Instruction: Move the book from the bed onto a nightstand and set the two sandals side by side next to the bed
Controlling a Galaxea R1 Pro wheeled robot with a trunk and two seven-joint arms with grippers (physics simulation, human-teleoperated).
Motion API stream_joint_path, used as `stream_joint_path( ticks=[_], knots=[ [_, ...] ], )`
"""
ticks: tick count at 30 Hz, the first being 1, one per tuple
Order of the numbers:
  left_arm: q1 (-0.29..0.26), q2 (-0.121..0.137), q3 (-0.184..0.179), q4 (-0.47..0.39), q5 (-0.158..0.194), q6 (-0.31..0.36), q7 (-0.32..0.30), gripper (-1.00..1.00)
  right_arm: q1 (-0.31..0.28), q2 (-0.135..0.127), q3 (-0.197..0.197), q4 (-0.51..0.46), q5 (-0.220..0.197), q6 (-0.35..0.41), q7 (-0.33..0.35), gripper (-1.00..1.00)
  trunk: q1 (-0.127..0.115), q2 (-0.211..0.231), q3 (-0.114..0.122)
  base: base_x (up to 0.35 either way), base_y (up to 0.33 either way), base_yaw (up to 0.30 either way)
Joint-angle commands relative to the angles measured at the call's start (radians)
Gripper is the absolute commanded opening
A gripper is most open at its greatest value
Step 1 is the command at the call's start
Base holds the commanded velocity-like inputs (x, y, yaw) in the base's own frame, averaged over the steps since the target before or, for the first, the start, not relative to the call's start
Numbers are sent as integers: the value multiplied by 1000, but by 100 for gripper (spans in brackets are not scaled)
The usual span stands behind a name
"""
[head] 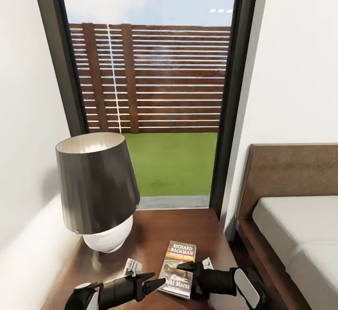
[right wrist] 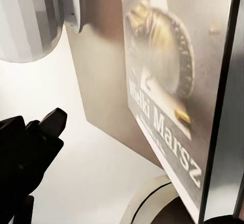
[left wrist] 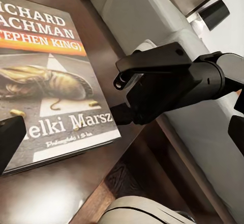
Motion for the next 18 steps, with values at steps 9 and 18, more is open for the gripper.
stream_joint_path(
  ticks=[9,18],
  knots=[
    [0,0,-1,0,7,8,0,100,-1,-1,3,0,4,0,7,100,0,0,-1,-88,0,0],
    [0,0,-1,0,7,8,1,100,-1,-1,3,0,4,0,7,100,0,0,-1,-24,0,0]
  ],
)
